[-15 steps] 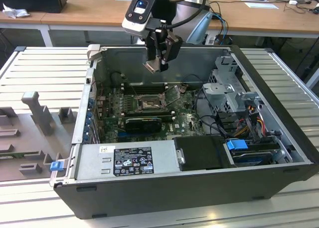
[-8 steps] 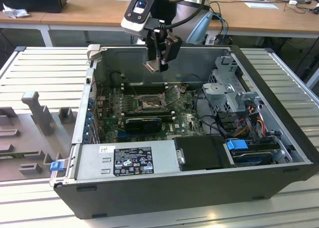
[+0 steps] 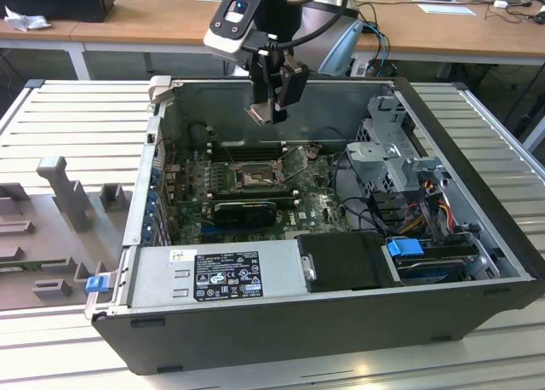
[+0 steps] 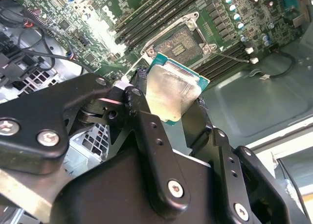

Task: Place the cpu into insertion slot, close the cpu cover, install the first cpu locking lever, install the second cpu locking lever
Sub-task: 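Place the cpu into insertion slot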

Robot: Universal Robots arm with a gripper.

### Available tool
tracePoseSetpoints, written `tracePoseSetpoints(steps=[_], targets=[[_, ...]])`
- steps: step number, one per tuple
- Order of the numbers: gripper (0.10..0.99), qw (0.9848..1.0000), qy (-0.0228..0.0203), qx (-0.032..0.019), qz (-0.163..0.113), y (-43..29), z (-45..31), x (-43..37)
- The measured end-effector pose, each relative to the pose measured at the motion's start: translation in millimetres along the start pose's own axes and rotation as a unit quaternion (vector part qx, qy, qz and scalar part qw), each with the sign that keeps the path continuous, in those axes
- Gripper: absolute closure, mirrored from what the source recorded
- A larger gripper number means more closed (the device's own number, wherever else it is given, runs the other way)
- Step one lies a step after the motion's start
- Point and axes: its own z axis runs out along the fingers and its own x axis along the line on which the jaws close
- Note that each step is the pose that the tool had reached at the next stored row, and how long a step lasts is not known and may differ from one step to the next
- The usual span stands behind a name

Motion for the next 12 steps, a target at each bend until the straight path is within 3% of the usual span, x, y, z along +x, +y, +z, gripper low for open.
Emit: tracePoseSetpoints(steps=[8, 12], targets=[[0.557, 0.9996, -0.0024, -0.0006, 0.027, 0.0, 0.2, 0.1], [0.557, 0.9978, -0.0059, -0.0014, 0.067, 0.0, 0.7, 0.0]])
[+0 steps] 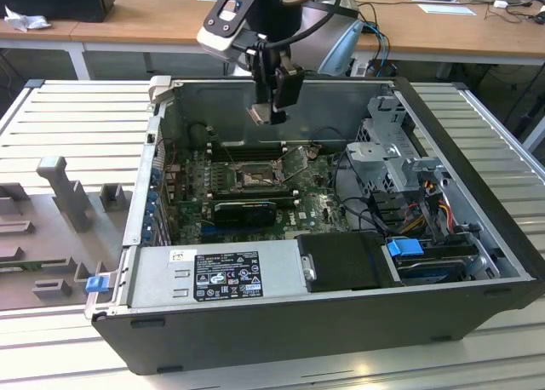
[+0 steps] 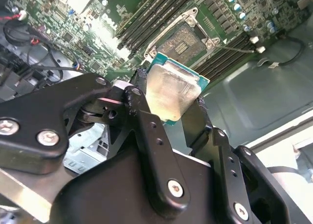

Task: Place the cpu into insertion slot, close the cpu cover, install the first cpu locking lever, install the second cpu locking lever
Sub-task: 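Place the cpu into insertion slot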

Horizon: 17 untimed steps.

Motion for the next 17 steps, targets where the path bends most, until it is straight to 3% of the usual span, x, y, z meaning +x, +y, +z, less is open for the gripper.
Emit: tracePoseSetpoints(steps=[5, 17], targets=[[0.557, 0.9998, -0.0018, -0.0003, 0.020, 0.1, 0.8, 1.1], [0.557, 0.9996, -0.0024, 0.0000, 0.028, -0.2, 4.3, 1.5]])
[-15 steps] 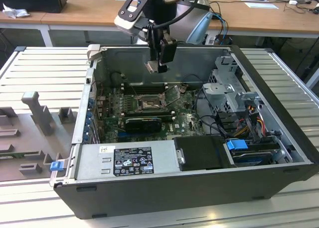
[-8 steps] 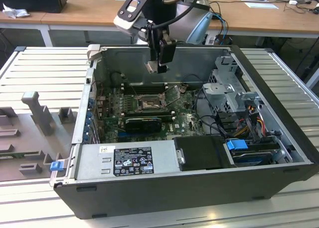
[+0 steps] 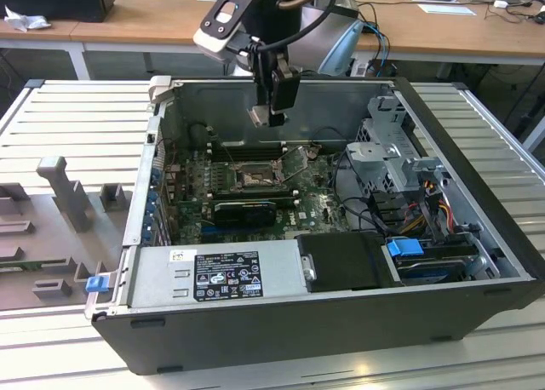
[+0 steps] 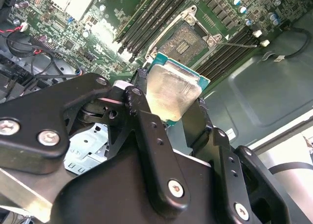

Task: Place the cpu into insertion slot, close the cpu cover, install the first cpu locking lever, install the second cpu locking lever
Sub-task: 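Place the cpu into insertion slot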

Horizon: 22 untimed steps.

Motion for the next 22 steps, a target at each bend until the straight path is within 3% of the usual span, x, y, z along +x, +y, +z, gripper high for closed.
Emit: tracePoseSetpoints(steps=[22], targets=[[0.557, 0.9999, -0.0011, -0.0003, 0.013, -0.8, 4.7, 0.0]])
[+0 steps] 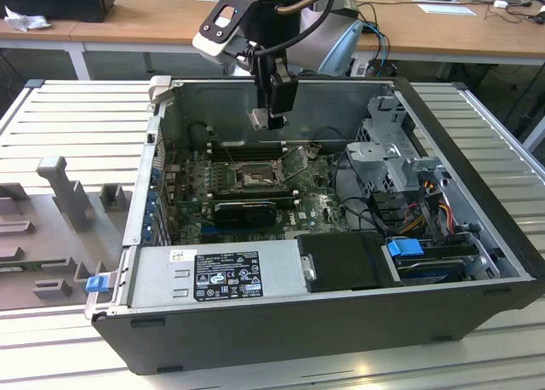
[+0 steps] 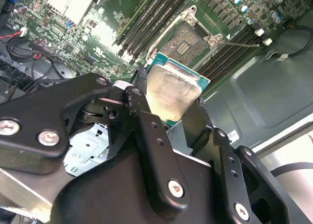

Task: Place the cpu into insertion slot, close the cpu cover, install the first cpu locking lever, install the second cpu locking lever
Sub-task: 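Place the cpu into insertion slot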

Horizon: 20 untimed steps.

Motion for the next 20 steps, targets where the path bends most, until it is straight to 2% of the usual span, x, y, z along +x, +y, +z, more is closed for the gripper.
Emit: tracePoseSetpoints(steps=[7, 10, 14, 17, 20], targets=[[0.557, 1.0000, -0.0005, -0.0002, 0.006, -0.3, 1.9, 0.1], [0.557, 0.9998, -0.0015, -0.0004, 0.019, -0.4, 3.7, 0.6], [0.557, 0.9993, -0.0032, 0.0001, 0.038, -0.9, 11.6, 1.3], [0.557, 0.9975, -0.0060, -0.0005, 0.071, -1.6, 19.5, 1.1], [0.557, 0.9970, -0.0065, -0.0006, 0.077, -2.1, 25.6, 1.0]])
